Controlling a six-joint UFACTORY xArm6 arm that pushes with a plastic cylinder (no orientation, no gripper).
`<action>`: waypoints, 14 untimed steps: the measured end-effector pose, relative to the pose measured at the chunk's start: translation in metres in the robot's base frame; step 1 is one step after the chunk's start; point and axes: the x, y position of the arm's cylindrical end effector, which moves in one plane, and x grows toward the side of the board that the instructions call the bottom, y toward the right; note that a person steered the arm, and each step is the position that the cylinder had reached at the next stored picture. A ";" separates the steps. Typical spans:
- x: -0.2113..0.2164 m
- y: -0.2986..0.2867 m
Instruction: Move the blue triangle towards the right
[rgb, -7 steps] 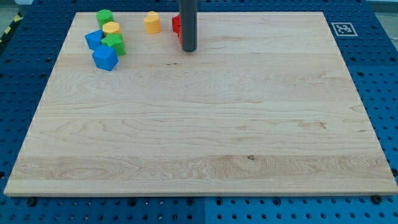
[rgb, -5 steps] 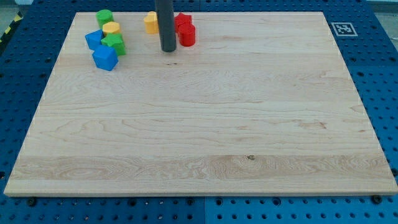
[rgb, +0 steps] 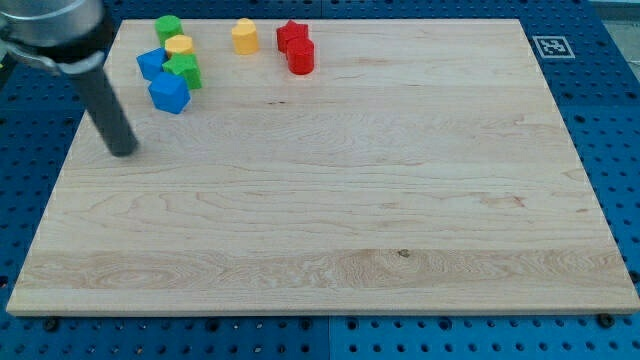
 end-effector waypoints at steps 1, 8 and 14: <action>-0.057 -0.046; -0.173 -0.020; -0.101 0.022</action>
